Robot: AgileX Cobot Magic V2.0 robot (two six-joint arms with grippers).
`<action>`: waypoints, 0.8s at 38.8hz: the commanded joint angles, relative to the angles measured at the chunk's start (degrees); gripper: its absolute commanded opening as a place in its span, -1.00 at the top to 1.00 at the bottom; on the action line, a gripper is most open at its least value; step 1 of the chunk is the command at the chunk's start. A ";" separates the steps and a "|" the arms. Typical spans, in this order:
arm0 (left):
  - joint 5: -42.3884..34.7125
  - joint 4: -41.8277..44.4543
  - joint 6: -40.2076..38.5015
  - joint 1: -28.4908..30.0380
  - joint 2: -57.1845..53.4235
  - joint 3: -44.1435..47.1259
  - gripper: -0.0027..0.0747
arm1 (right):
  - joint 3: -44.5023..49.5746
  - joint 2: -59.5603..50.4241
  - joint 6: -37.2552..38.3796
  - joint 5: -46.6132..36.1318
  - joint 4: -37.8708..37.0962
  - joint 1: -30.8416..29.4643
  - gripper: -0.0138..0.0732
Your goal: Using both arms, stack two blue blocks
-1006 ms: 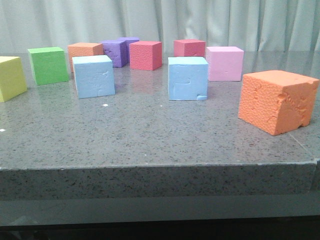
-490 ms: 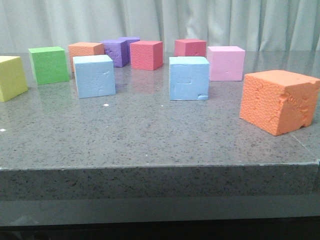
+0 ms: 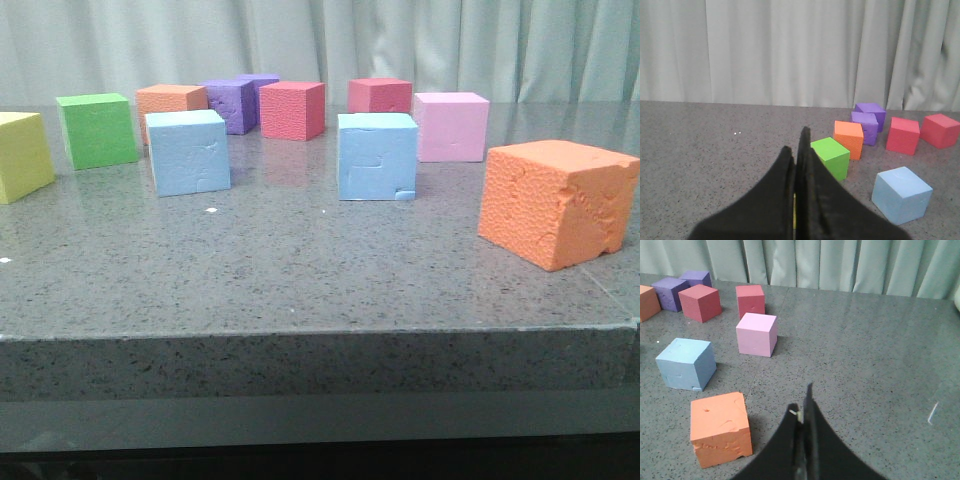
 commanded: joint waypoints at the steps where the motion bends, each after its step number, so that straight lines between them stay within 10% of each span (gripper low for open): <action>1: -4.35 -0.38 -0.41 0.02 0.71 -2.05 0.98 | -2.16 0.86 -0.42 -3.69 -0.37 -0.16 0.82; 14: -4.33 -0.38 -0.41 0.02 0.71 -2.05 0.98 | -2.16 0.86 -0.42 -3.68 -0.37 -0.16 0.77; 20: -4.34 -0.38 -0.41 0.02 0.71 -2.05 0.90 | -2.16 0.86 -0.42 -4.09 -0.37 -0.16 0.18; 25: -5.10 -0.38 -0.41 0.02 0.71 -2.05 0.29 | -2.16 0.86 -0.42 -4.16 -0.37 -0.16 -0.52; 31: -5.67 -0.38 -0.41 0.02 0.71 -2.05 -0.67 | -2.16 0.86 -0.37 -5.24 1.10 0.38 -0.81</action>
